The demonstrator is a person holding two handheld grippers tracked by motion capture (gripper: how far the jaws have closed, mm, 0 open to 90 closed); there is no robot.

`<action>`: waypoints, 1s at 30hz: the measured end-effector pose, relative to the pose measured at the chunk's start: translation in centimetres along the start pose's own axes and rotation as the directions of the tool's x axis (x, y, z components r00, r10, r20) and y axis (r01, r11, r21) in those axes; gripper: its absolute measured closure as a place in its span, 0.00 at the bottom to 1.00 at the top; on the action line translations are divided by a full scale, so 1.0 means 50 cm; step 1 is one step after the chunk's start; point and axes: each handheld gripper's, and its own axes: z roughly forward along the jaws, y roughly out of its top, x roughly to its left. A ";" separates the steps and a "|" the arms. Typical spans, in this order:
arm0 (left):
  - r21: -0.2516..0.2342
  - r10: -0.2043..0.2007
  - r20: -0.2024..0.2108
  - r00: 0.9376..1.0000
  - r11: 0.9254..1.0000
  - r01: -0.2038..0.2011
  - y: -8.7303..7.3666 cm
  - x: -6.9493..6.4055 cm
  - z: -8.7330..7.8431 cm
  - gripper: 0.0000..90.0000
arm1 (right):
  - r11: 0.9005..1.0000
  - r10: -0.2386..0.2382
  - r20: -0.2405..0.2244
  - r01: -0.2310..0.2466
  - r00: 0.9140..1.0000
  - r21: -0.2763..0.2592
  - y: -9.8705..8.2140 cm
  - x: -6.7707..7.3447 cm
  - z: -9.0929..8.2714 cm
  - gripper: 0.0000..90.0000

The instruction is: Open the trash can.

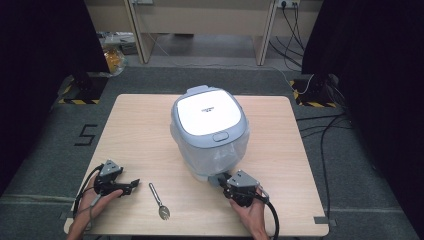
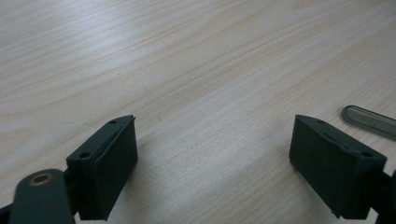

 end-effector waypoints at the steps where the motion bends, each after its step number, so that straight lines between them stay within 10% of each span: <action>1: 0.000 0.000 0.000 1.000 1.000 0.000 0.000 0.000 0.000 0.16 | 1.000 -0.004 -0.001 0.004 1.000 0.001 0.000 0.001 0.001 0.78; 30: 0.005 0.000 -0.003 1.000 1.000 0.000 0.001 -0.002 0.001 0.15 | 0.998 -0.033 0.017 0.032 0.999 0.052 0.000 0.011 0.009 0.79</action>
